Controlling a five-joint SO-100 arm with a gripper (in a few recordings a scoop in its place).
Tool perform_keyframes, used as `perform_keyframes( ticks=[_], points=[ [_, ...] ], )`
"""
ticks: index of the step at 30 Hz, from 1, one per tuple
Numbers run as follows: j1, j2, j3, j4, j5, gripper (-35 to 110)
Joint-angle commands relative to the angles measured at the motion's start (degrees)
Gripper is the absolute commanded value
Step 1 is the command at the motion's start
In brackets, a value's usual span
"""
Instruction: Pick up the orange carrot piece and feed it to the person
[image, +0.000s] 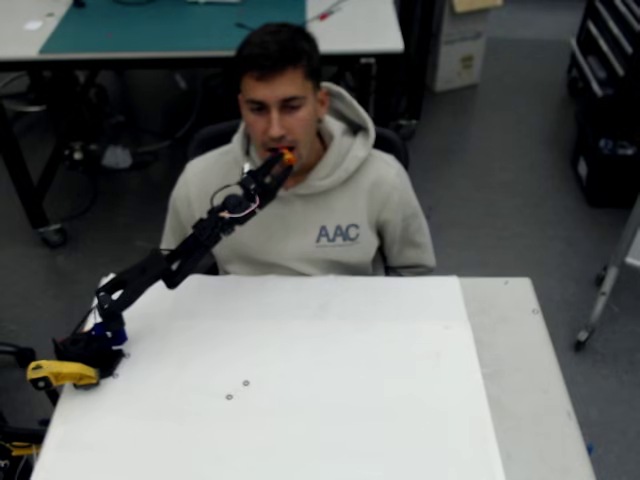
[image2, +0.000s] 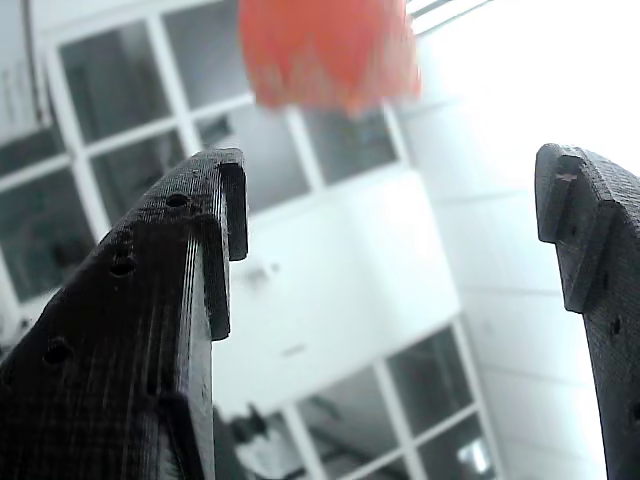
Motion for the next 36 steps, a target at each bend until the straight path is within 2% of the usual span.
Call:
perform_keyframes(
  ticks=[1,7,12,16,25,32,36],
  points=[
    [2.99,3.08,-3.34,0.18,-0.09,23],
    [3.6,3.52,-3.34,0.26,-0.09,20],
    [3.43,3.6,-3.34,0.26,-0.09,-5],
    [3.43,3.08,-3.34,0.26,-0.09,1],
    [3.34,3.69,-2.29,0.35,0.09,-3],
    [3.43,11.34,16.26,0.35,0.35,-3],
    [3.69,24.35,32.52,0.35,6.94,-3]
  ],
)
